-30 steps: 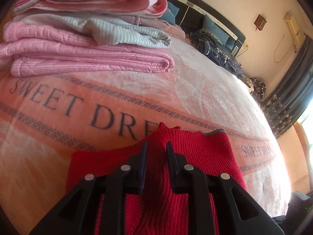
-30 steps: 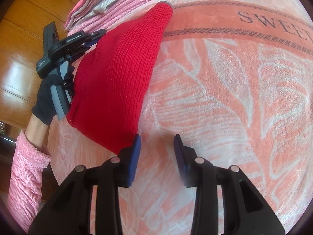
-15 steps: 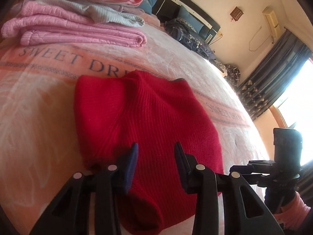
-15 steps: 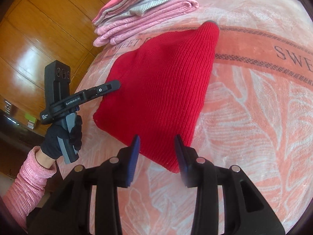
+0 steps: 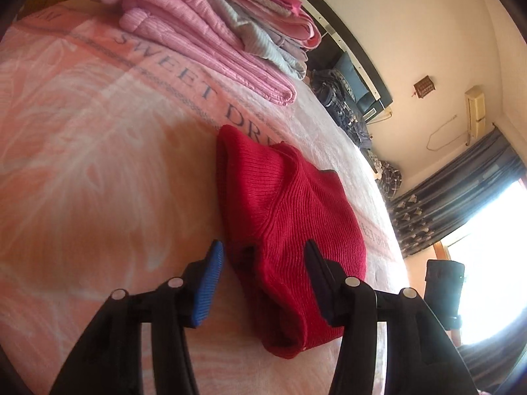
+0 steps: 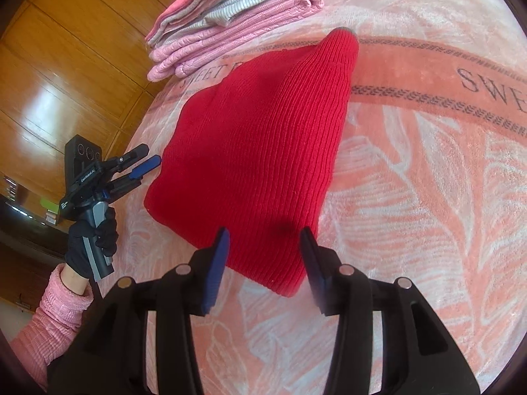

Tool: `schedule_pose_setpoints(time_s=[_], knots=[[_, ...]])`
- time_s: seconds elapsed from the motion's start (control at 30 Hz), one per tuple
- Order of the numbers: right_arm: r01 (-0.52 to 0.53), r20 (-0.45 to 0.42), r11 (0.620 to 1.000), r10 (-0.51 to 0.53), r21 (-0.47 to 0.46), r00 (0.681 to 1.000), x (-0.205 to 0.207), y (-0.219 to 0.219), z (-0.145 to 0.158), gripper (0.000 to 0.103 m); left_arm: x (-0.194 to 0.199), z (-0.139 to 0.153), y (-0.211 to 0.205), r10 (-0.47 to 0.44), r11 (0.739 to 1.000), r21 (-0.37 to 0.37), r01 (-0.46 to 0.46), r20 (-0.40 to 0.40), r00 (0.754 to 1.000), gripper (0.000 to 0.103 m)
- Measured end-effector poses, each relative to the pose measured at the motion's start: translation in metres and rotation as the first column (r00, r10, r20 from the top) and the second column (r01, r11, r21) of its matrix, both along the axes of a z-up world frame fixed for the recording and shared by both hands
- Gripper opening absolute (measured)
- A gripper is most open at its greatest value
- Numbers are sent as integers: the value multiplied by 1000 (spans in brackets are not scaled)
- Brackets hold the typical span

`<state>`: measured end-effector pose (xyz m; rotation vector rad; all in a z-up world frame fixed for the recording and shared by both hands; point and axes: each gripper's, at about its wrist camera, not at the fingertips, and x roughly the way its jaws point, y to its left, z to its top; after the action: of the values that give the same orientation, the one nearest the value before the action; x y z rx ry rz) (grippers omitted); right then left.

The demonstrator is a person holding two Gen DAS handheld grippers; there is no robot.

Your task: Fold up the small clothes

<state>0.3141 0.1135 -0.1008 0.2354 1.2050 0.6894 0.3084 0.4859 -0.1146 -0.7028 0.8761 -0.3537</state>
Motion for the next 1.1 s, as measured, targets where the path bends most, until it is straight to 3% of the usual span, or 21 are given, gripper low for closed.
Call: schedule_pose_setpoints(time_s=[0.1,0.17,0.27,0.4,0.53,0.6,0.7,0.93,1.0,1.03,1.1], knots=[[6,-11,1000,-6,-2,1000,1,-4,-5,45,18,-21,10,-10,985,-172,4,-34,999,53],[14,-23,1000,-14,4,1000,2,-6,-10,45,30,-34,10,-11,974,-225,-4,-67,998,53],[28,-45,999,-28,20,999,6,-7,-17,45,48,-41,6,-27,972,-237,8,-78,997,53],[46,-69,998,-42,48,997,8,-14,-23,45,67,-40,-14,-97,980,-185,79,-91,991,57],[66,-77,994,-59,84,995,11,-20,-23,45,87,-43,-30,-153,968,-213,130,-98,983,59],[77,-79,992,-70,100,994,13,-25,-23,48,97,-44,-42,-187,956,-247,156,-107,977,62],[107,-94,985,-95,134,991,22,-31,-25,58,104,-44,-54,-217,953,-234,190,-94,972,63],[182,-191,956,-139,230,972,52,-32,-55,68,99,-51,-55,-238,940,-268,209,-80,968,59],[197,-203,942,-144,271,969,60,-28,-57,68,100,-51,-59,-251,937,-270,222,-76,965,58],[180,-205,936,-121,304,971,61,-25,-57,59,100,-52,-60,-254,937,-266,225,-80,964,55],[176,-220,929,-107,325,970,62,-17,-58,56,100,-53,-62,-256,941,-250,227,-91,962,50]])
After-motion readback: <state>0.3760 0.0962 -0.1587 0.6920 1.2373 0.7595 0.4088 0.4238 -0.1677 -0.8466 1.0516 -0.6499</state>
